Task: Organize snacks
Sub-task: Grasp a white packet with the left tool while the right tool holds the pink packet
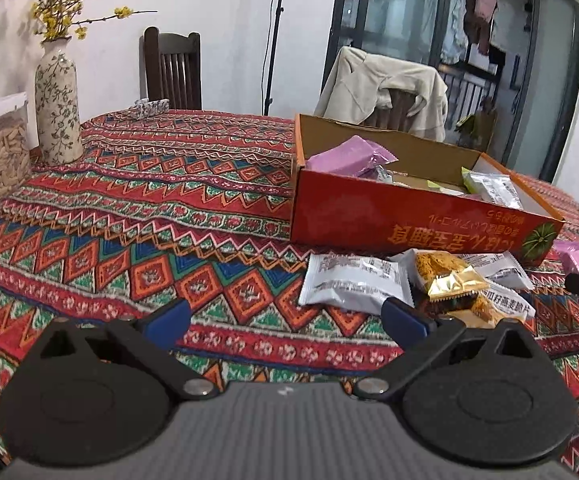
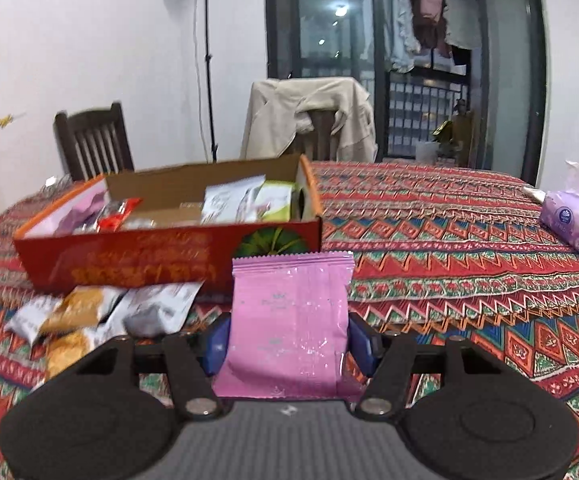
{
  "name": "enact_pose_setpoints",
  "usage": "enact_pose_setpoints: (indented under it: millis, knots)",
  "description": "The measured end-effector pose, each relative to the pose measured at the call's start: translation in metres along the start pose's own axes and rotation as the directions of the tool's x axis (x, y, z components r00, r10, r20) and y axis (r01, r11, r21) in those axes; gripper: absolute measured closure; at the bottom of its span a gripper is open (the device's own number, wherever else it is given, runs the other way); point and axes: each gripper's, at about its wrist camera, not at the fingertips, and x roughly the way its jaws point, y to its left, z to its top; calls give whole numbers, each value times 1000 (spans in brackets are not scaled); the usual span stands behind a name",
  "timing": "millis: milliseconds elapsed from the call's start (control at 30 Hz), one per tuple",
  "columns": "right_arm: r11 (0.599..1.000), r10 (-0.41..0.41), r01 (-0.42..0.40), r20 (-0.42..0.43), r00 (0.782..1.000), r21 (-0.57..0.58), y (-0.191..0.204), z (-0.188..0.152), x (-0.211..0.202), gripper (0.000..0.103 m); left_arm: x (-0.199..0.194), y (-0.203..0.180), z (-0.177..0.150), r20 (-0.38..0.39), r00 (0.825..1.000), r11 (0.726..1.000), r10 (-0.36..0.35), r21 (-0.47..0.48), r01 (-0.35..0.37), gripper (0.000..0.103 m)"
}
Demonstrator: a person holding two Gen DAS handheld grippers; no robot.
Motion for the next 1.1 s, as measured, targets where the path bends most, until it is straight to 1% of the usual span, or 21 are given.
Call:
enact_pose_setpoints:
  millis: [67, 167, 233, 367, 500, 567, 667, 767, 900, 967, 1000, 1033, 1067, 1100]
  knots:
    - [999, 13, -13, 16, 1000, 29, -5, -2, 2, 43, 2, -6, 8, -6, 1000, 1000, 1, 13, 0, 0]
    - [999, 26, -26, 2, 1000, 37, -8, -5, 7, 43, 4, -15, 22, -3, 1000, 1000, 6, 25, -5, 0]
    - [998, 29, -29, 8, 1000, 47, -10, -6, 6, 43, 10, -19, 28, -3, 1000, 1000, 9, 22, -9, 0]
    - [995, 46, -46, 7, 999, 83, -15, -8, 7, 43, 32, -29, 36, -65, 998, 999, 21, 42, -19, 0]
    - [993, 49, -49, 4, 999, 110, -20, -10, 8, 43, 48, -33, 34, -99, 995, 999, 12, 34, -9, 0]
    - [992, 58, -58, 5, 998, 112, -20, -10, 8, 43, 55, -38, 34, -124, 992, 999, 7, 44, -1, 0]
    - [991, 75, -75, 5, 997, 115, -20, -10, 8, 43, 59, -49, 33, -126, 992, 997, 13, 74, -3, 0]
    - [990, 85, -86, 6, 996, 115, -21, -10, 7, 45, 66, -54, 29, -137, 991, 996, 16, 85, -4, 0]
    - [989, 87, -86, -3, 996, 120, -21, -11, 8, 45, 77, -58, 23, -164, 986, 994, 37, 104, -20, 0]
    - [988, 87, -84, -15, 996, 129, -23, -12, 10, 45, 78, -58, 22, -160, 986, 994, 52, 102, -36, 0]
    - [987, 92, -88, -25, 995, 131, -23, -12, 12, 43, 78, -57, 21, -154, 986, 994, 58, 98, -44, 0]
    - [987, 99, -93, -36, 994, 134, -24, -11, 15, 36, 77, -55, 21, -146, 988, 995, 59, 88, -46, 4]
    - [986, 104, -96, -48, 993, 135, -24, -12, 17, 34, 75, -54, 21, -136, 989, 996, 60, 80, -49, 9]
    - [986, 105, -97, -54, 993, 137, -24, -12, 18, 31, 73, -53, 22, -125, 990, 996, 63, 77, -54, 23]
